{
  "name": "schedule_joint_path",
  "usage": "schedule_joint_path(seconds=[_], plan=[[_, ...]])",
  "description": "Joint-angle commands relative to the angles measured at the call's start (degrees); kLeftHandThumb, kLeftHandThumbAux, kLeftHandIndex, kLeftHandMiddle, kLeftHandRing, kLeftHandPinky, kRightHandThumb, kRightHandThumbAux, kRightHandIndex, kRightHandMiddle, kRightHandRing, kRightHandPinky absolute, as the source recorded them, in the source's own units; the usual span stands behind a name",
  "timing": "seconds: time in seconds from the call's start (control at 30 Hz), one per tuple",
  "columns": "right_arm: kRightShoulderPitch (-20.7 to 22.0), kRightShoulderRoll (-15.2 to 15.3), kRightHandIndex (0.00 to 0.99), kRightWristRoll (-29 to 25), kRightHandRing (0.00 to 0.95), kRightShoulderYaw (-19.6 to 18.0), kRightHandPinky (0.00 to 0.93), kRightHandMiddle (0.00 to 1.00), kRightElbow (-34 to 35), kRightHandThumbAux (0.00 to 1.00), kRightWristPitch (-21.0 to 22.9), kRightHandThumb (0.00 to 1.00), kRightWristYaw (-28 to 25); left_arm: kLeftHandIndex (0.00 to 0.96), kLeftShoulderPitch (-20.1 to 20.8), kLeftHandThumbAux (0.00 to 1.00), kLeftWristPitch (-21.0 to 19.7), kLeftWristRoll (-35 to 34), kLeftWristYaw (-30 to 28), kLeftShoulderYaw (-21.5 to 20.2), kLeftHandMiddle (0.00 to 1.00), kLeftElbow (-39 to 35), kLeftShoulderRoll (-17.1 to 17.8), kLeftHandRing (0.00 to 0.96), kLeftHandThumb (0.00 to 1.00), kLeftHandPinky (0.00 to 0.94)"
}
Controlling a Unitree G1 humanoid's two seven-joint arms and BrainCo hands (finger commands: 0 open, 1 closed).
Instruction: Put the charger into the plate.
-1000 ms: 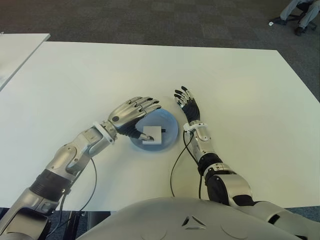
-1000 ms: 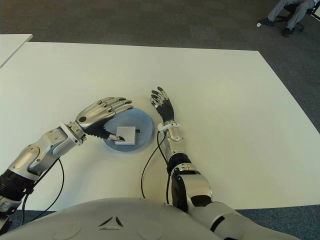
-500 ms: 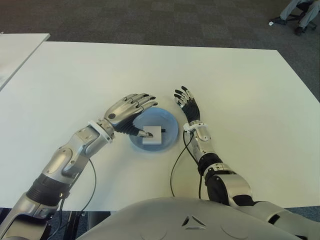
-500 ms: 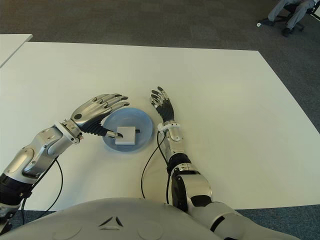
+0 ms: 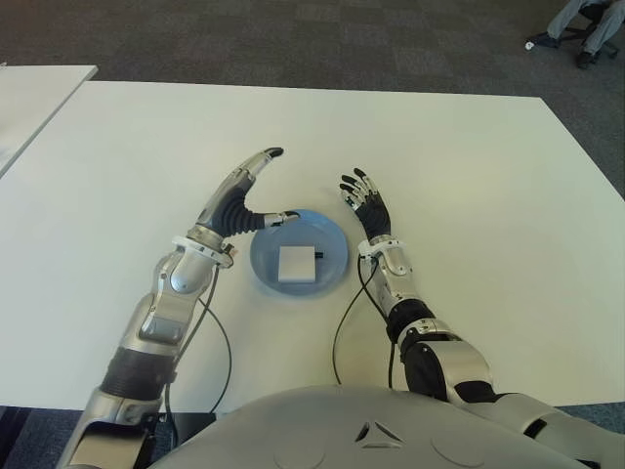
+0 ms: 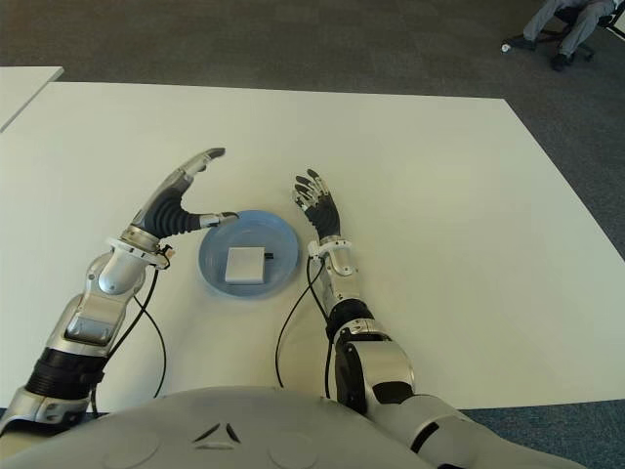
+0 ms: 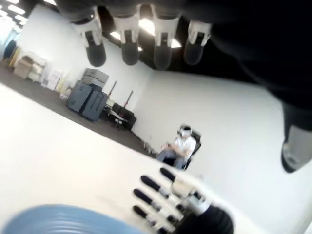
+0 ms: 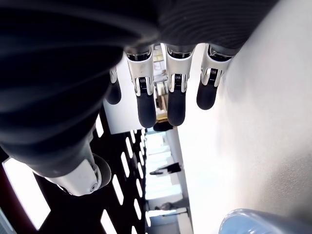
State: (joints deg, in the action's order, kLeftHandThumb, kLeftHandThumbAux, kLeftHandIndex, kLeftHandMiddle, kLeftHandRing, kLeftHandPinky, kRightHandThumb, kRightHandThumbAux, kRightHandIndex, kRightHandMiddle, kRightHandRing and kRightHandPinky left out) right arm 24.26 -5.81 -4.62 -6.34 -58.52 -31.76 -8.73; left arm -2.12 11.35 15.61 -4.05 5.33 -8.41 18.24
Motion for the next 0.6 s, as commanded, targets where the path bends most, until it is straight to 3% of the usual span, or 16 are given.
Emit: schedule_joint_path(seconds=[0.03, 0.27, 0.6], plan=[[-2.38, 0.06, 0.092, -0.41, 0.177, -0.39, 0.137, 0.214, -1.23, 0.718, 3.03, 0.032, 0.40, 0.048, -0.48, 0.705, -0.29, -11.15, 1.75, -4.91, 0.051, 5.43, -6.94, 0.029, 0.012, 0.024], [-2.81, 0.20, 0.088, -0.36, 0.169, -0.30, 0.124, 0.208, -0.46, 0.712, 3.10, 0.022, 0.21, 0.024, -1.43, 0.761, 8.25, -15.60, 3.01, -8.49, 0.031, 16.70, -10.96, 0.019, 0.000, 0.031], [-3.75, 0.65, 0.090, -0.27, 0.151, -0.09, 0.109, 0.192, 0.93, 0.693, 2.85, 0.008, -0.39, 0.014, -0.15, 0.786, 11.21, -18.55, 1.42, -8.97, 0.022, 22.70, -13.81, 0.015, 0.000, 0.044]])
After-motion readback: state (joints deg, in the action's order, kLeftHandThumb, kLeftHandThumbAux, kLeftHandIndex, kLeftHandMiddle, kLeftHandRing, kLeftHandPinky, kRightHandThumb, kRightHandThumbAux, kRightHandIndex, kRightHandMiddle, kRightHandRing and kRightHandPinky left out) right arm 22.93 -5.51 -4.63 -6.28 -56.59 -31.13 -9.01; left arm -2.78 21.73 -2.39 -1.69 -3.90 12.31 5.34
